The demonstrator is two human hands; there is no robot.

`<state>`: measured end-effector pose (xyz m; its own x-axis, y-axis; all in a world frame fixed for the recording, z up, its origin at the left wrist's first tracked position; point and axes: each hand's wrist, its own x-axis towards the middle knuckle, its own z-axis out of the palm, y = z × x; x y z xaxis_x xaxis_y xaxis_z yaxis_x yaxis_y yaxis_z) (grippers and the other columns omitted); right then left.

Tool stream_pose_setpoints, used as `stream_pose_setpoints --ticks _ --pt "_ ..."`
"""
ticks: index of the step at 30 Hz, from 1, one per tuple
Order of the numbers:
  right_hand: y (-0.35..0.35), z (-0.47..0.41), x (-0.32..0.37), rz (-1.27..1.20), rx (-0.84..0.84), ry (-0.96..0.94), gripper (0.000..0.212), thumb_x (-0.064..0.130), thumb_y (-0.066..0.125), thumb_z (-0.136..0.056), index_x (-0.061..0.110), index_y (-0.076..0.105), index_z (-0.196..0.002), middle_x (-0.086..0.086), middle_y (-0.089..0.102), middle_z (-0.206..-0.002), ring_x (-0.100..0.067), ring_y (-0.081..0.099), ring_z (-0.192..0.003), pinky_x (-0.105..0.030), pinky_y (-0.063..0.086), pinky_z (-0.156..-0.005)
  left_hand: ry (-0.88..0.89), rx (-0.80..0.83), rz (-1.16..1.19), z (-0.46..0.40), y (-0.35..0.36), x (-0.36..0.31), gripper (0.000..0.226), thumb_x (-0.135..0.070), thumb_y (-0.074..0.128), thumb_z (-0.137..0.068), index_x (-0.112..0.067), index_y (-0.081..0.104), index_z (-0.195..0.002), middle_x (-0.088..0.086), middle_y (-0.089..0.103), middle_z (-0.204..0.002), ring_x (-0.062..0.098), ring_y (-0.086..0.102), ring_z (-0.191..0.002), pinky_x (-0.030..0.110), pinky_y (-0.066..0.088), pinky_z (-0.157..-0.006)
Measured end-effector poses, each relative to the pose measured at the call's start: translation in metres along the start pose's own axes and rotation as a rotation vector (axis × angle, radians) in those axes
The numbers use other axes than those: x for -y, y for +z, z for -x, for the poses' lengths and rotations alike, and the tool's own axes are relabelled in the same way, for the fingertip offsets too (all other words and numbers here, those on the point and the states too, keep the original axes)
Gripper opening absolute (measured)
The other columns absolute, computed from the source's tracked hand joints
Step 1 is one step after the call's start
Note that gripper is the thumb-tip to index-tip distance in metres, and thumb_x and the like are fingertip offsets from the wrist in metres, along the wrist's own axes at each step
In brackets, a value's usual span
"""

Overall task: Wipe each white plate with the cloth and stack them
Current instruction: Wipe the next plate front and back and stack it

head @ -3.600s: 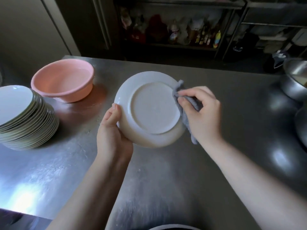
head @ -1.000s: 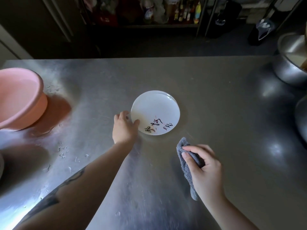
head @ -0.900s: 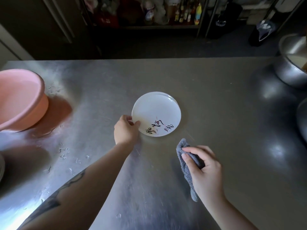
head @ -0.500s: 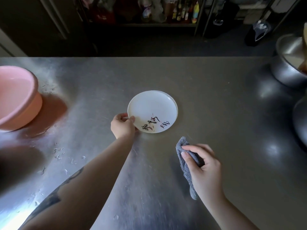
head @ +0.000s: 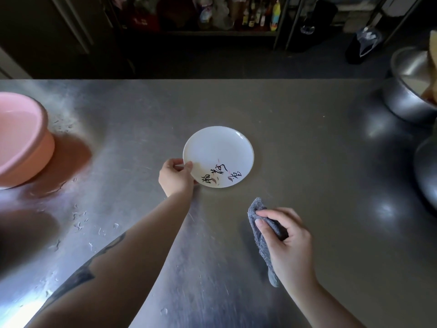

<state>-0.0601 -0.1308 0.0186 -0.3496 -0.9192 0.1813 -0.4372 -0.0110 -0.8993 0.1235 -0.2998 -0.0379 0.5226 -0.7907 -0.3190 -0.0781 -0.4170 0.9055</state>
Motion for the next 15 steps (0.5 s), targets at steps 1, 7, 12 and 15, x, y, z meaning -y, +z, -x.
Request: stream_pose_setpoints --ticks 1,7,12,15 --pt "-0.001 0.0 0.0 0.005 -0.001 -0.002 0.022 -0.003 0.073 -0.078 0.019 0.073 -0.084 0.01 0.065 -0.089 -0.011 0.064 -0.085 -0.015 0.046 -0.076 0.015 0.018 -0.032 -0.002 0.0 -0.001 0.012 -0.015 0.072 -0.085 -0.015 0.063 -0.093 -0.001 0.065 -0.079 0.014 0.065 -0.052 0.026 0.053 -0.04" --pt "-0.006 0.0 0.011 -0.001 0.043 -0.01 0.023 0.001 0.077 -0.076 0.021 0.074 -0.086 0.009 0.064 -0.09 -0.01 0.063 -0.085 -0.012 0.044 -0.075 0.038 0.162 -0.133 0.014 -0.029 -0.016 0.032 -0.023 0.074 -0.087 -0.011 0.061 -0.114 -0.001 0.062 -0.084 0.017 0.057 -0.047 0.028 0.052 -0.041" --pt "0.002 0.007 0.037 -0.051 0.184 -0.129 0.032 -0.003 0.077 -0.072 0.023 0.073 -0.09 0.011 0.064 -0.093 -0.007 0.062 -0.088 -0.01 0.043 -0.076 0.287 0.18 -0.415 0.083 -0.107 -0.012 0.016 -0.036 0.07 -0.087 -0.031 0.066 -0.1 -0.014 0.066 -0.089 0.012 0.066 -0.073 0.035 0.054 -0.065" --pt "0.016 0.018 0.055 -0.025 0.276 -0.223 0.039 0.0 0.077 -0.071 0.032 0.069 -0.092 0.015 0.064 -0.088 -0.007 0.062 -0.084 -0.014 0.045 -0.074 0.319 0.096 -0.605 0.121 -0.166 -0.005 0.006 -0.039 0.068 -0.087 -0.037 0.064 -0.092 -0.019 0.067 -0.092 -0.003 0.061 -0.074 0.027 0.048 -0.066"
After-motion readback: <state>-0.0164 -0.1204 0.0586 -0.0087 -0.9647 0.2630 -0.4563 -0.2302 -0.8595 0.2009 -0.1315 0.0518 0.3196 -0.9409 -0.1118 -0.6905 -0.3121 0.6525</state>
